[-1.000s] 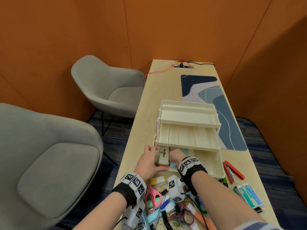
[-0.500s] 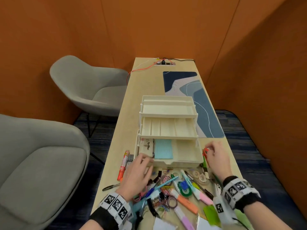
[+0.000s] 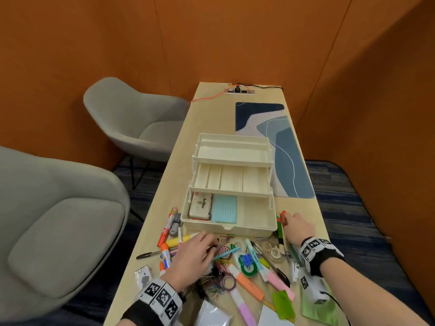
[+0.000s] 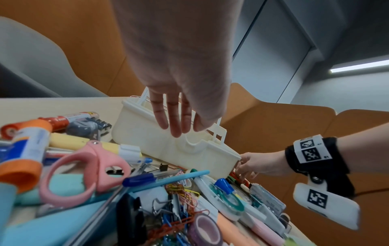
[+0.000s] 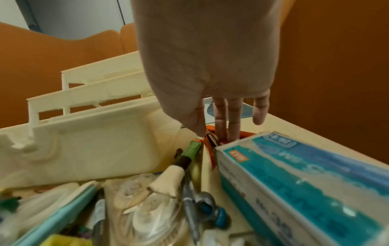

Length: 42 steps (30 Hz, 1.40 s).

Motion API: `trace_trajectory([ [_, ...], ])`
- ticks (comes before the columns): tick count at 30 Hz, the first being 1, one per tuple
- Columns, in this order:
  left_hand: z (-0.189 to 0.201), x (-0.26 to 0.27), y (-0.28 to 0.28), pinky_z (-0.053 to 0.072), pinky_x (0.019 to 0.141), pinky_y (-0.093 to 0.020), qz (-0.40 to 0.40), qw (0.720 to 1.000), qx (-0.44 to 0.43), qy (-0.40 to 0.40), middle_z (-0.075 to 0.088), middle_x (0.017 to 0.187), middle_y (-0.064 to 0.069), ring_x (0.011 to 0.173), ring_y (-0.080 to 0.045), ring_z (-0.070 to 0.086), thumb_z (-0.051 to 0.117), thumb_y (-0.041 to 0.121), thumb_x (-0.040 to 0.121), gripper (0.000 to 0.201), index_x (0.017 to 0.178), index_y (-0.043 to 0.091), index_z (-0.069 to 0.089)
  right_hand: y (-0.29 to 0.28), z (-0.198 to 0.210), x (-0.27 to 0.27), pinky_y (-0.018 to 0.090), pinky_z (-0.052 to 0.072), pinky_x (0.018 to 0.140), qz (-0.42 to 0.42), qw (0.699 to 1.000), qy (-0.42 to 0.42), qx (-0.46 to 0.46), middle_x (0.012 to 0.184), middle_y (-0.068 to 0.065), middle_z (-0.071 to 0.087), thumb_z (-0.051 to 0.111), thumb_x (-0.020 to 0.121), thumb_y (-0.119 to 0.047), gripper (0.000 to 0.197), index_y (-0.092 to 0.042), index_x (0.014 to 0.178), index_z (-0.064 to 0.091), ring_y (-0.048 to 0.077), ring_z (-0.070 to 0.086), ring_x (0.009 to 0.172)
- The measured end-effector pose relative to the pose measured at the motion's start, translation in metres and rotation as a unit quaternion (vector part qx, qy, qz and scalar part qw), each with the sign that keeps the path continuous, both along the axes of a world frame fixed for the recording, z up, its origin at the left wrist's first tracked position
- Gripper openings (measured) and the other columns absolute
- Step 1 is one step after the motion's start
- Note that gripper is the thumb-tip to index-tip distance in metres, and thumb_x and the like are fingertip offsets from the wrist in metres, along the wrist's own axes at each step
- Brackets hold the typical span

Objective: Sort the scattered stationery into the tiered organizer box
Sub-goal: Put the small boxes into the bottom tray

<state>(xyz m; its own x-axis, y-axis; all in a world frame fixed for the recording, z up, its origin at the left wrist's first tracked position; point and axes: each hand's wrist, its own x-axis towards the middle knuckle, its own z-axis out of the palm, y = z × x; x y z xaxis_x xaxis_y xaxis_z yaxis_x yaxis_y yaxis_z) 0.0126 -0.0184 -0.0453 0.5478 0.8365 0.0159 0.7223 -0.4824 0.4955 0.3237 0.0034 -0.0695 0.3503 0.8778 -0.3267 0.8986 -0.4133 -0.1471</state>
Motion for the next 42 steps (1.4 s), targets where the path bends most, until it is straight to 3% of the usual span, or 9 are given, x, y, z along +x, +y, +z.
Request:
trace_trajectory([
  [8,0.002,0.019,-0.009,0.04,0.072,-0.019,-0.039,0.999,-0.014,0.019,0.057,0.105,0.011,0.089,-0.006,0.054,0.044,0.029,0.096,0.017,0.109,0.026,0.054,0.003,0.003,0.007,0.044,0.029,0.104,-0.029,0.996,0.061,-0.052,0.121,0.0,0.06,0.044,0.092,-0.018,0.031,-0.028,0.112,0.066,0.024,0.052,0.115],
  [12,0.006,0.06,-0.016,0.039,0.082,-0.021,-0.095,0.995,-0.028,0.029,0.056,0.111,0.008,0.1,-0.009,0.052,0.043,0.026,0.095,0.021,0.114,0.023,0.054,-0.001,0.008,0.022,0.041,0.045,0.097,-0.087,0.98,0.171,0.047,0.112,0.004,0.068,0.057,0.088,-0.018,0.02,-0.023,0.101,0.071,0.024,0.06,0.103],
  [16,0.008,0.117,-0.019,0.043,0.086,-0.041,-0.167,0.983,-0.009,0.079,0.055,0.109,-0.008,0.102,-0.024,0.05,0.042,0.022,0.094,0.02,0.109,0.013,0.053,-0.015,0.024,0.043,0.036,0.048,0.09,-0.19,0.932,0.26,0.167,0.083,0.005,0.068,0.061,0.084,-0.008,0.014,-0.019,0.083,0.069,0.021,0.062,0.084],
  [18,0.005,0.146,-0.023,0.043,0.084,-0.045,-0.197,0.976,-0.001,0.095,0.054,0.11,-0.013,0.103,-0.029,0.048,0.045,0.018,0.093,0.021,0.11,0.007,0.052,-0.025,0.03,0.054,0.041,0.052,0.085,-0.247,0.893,0.313,0.21,0.071,0.004,0.066,0.058,0.085,-0.003,0.015,-0.016,0.083,0.065,0.018,0.061,0.071],
  [22,-0.001,0.196,-0.028,0.043,0.088,-0.045,-0.209,0.971,-0.005,0.115,0.048,0.121,-0.016,0.111,-0.032,0.044,0.054,0.013,0.088,0.037,0.124,0.005,0.046,-0.047,0.04,0.069,0.026,0.043,0.055,-0.338,0.767,0.482,0.256,0.089,0.017,0.057,0.04,0.092,0.007,0.026,-0.009,0.11,0.048,0.016,0.053,0.064],
  [26,-0.013,0.233,-0.028,0.04,0.097,-0.045,-0.181,0.973,-0.036,0.137,0.04,0.132,-0.018,0.12,-0.034,0.04,0.064,0.03,0.086,0.062,0.136,0.006,0.034,-0.073,0.058,0.078,0.031,0.039,0.061,-0.393,0.677,0.555,0.281,0.083,0.014,0.056,0.032,0.096,0.004,0.028,-0.012,0.114,0.046,0.019,0.048,0.066],
  [31,-0.03,0.261,-0.025,0.042,0.091,-0.046,-0.148,0.966,-0.043,0.209,0.037,0.13,-0.018,0.111,-0.036,0.042,0.072,0.029,0.079,0.072,0.136,0.012,0.031,-0.105,0.066,0.074,0.028,0.035,0.058,-0.368,0.695,0.568,0.244,0.077,0.008,0.053,0.045,0.095,-0.013,0.017,-0.007,0.111,0.049,0.014,0.043,0.062],
  [36,-0.03,0.265,-0.021,0.042,0.087,-0.046,-0.134,0.973,-0.078,0.172,0.037,0.129,-0.019,0.113,-0.037,0.041,0.067,0.019,0.083,0.059,0.133,0.011,0.036,-0.123,0.06,0.071,0.03,0.037,0.059,-0.357,0.708,0.564,0.23,0.081,0.013,0.056,0.051,0.092,-0.001,0.025,-0.009,0.115,0.047,0.016,0.045,0.066],
  [42,-0.016,0.227,-0.013,0.043,0.095,-0.046,-0.183,0.981,-0.058,0.036,0.036,0.132,-0.013,0.115,-0.031,0.041,0.06,0.038,0.088,0.064,0.14,0.019,0.027,-0.114,0.063,0.066,0.033,0.042,0.066,-0.39,0.64,0.606,0.266,0.091,0.014,0.06,0.047,0.096,-0.009,0.028,-0.01,0.124,0.048,0.019,0.053,0.075],
])
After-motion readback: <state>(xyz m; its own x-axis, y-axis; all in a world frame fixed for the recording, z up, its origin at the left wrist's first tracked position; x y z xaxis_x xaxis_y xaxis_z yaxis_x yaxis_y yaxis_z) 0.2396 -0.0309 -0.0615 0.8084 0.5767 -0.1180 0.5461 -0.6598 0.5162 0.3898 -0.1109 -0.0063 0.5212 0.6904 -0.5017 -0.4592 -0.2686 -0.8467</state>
